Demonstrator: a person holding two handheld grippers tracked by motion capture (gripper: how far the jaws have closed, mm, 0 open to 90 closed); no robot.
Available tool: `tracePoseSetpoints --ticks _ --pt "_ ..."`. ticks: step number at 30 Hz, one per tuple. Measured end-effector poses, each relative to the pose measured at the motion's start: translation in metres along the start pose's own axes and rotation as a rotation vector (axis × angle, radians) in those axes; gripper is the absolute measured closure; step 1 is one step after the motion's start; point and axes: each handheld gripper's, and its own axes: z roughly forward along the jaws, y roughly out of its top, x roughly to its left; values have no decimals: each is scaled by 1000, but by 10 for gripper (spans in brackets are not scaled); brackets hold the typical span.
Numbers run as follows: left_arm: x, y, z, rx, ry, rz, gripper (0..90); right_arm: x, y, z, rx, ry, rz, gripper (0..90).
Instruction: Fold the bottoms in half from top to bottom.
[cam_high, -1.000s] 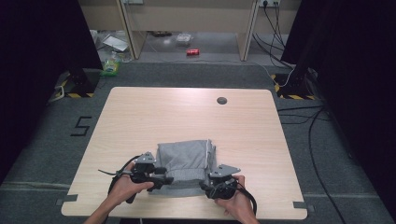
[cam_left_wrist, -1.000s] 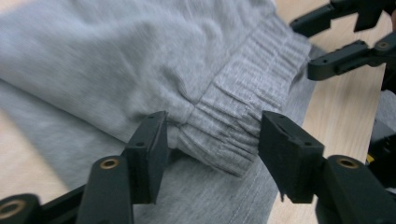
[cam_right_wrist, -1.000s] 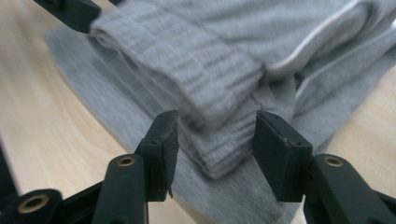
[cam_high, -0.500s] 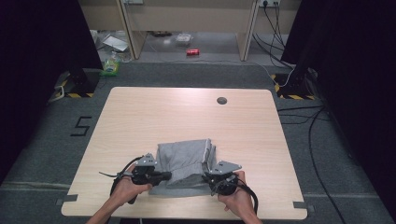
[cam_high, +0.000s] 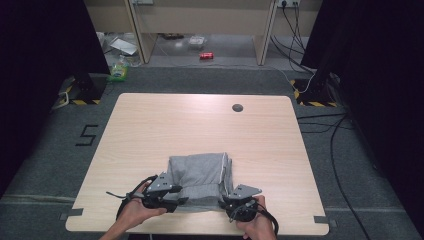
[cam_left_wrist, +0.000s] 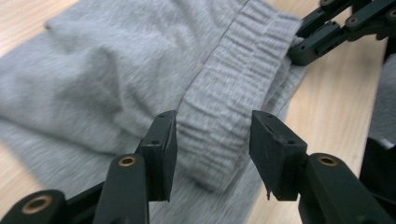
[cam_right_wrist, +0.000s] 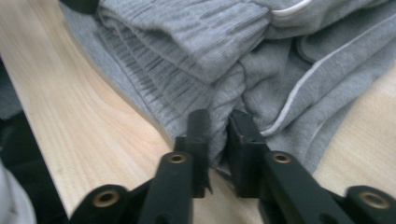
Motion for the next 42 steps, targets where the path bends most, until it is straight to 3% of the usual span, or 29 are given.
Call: tracePoseSetpoints --ticks 4,9,14,24,32,37,42 --pt "4 7 -7 -30 -6 -23 464 -3 9 -11 -38 6 21 633" --pt "12 19 -10 -49 40 -39 446 -9 28 -23 -116 0 31 583" --pt "25 29 -3 -48 74 -67 438 -21 48 -26 -156 -48 29 546" --pt "45 44 10 -22 117 -92 428 -62 77 3 -136 -142 78 502" --pt "65 45 21 2 134 -132 424 -84 92 29 -105 -191 95 474" --pt "75 45 25 -12 126 -151 424 -94 95 43 -85 -206 107 467" --pt "84 39 30 21 135 -152 433 -102 88 49 -48 -234 123 478"
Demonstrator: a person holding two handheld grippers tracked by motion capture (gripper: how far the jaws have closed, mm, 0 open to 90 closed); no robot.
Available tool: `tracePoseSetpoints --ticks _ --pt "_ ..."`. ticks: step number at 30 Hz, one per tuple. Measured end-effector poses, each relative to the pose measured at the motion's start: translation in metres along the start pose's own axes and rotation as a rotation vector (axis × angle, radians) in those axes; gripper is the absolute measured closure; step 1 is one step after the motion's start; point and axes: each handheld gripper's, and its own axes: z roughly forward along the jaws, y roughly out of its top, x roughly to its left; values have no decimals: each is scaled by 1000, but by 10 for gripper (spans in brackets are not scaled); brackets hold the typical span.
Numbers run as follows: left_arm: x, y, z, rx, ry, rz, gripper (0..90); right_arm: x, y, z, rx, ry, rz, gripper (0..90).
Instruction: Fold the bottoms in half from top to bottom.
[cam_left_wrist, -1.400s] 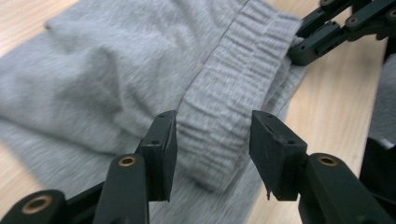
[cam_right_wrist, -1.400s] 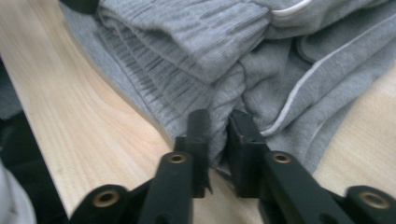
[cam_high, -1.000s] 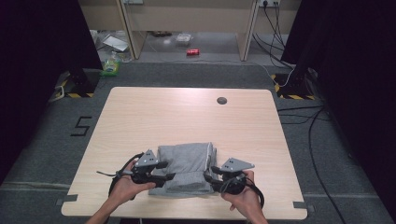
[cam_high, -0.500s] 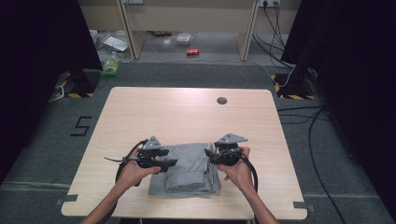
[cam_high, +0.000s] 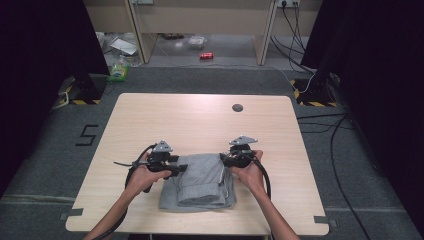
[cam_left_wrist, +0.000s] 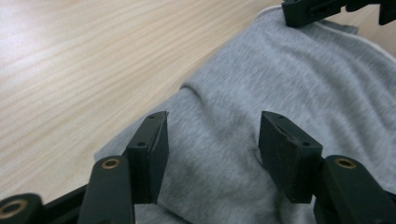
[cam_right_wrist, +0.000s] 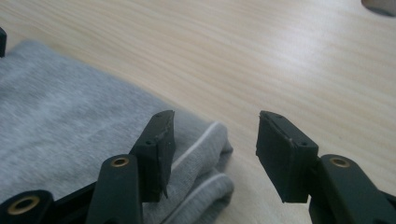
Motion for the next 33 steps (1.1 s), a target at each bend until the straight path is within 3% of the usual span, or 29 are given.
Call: tracePoseSetpoints --ticks 6,10,14,19,24,28,33 --pt "10 -12 13 87 32 49 459 -6 -11 5 40 -18 8 483" --pt "16 -13 11 80 19 42 474 -9 -13 4 36 -11 17 484" --pt "13 -12 9 73 17 49 463 -8 -13 1 31 -2 32 468" --pt "10 -7 -1 42 3 43 433 -3 -7 -16 -25 35 40 422" --pt "10 -8 -8 37 4 47 420 7 -7 -27 -28 77 6 403" --pt "12 -10 -9 42 3 40 418 12 -10 -29 -13 62 -29 399" --pt "14 -11 -11 38 7 35 415 11 -14 -27 1 60 -24 395"
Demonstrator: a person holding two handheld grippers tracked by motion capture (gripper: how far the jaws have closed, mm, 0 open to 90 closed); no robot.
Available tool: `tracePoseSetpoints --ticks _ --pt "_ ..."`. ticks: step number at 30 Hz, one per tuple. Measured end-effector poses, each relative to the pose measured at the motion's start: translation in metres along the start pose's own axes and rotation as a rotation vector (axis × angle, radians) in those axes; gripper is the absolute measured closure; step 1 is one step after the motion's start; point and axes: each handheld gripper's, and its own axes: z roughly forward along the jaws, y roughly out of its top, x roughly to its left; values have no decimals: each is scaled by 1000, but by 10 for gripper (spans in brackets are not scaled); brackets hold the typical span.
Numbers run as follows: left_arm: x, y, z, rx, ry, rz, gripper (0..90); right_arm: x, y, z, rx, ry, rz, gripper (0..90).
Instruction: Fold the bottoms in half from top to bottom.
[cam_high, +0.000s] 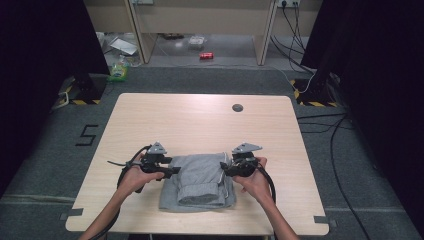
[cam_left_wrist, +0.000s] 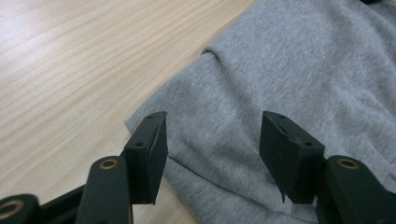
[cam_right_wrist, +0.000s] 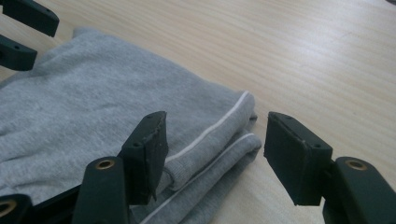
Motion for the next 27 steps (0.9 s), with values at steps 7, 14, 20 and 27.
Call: tracePoseSetpoints --ticks 7,14,20,27 --pt "4 -4 0 13 12 -13 415 -1 -6 6 39 5 11 390" --pt "9 -5 -3 15 24 -63 403 -1 -7 6 37 13 18 379" --pt "14 -9 0 26 39 -109 374 -5 -10 10 53 24 46 361" --pt "13 -13 7 42 48 -133 354 -7 -12 13 71 28 60 359"
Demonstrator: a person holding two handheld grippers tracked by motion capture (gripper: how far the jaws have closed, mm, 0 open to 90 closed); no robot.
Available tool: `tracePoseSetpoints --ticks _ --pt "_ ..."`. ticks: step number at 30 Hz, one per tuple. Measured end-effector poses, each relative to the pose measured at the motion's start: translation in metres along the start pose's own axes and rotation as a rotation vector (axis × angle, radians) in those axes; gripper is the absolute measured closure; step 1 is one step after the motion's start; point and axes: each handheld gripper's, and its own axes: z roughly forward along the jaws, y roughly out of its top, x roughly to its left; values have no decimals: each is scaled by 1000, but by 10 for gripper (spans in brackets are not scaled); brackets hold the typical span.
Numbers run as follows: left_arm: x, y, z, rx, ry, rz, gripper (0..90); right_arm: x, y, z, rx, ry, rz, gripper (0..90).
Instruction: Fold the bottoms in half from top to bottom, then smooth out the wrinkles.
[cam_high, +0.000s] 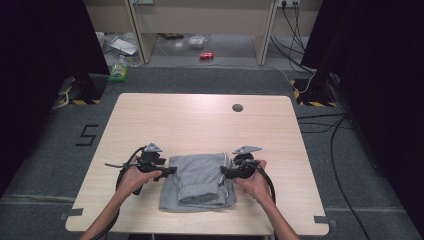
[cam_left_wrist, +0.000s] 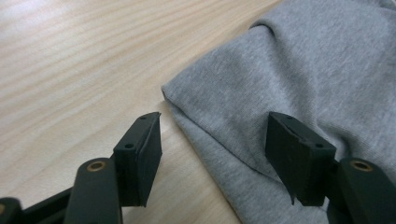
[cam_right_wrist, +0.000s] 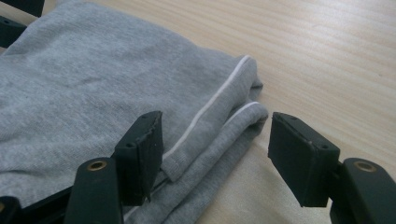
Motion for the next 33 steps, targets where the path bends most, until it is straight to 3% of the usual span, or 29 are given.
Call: tracePoseSetpoints --ticks 5,11,18,21,27,33 --pt "-2 -1 4 6 5 3 351 -2 -2 3 12 12 30 361" --pt "-4 -1 6 -9 11 8 360 -2 -3 6 18 22 29 394" --pt "-12 -3 8 -22 35 84 563 -5 -4 10 24 59 62 452" --pt "-14 -4 9 -30 30 91 656 -4 -5 10 20 56 73 486" --pt "-11 -5 10 -48 19 81 704 -3 -4 14 -1 46 85 553" --pt "-6 1 14 -57 41 76 713 -7 2 20 -19 40 94 579"
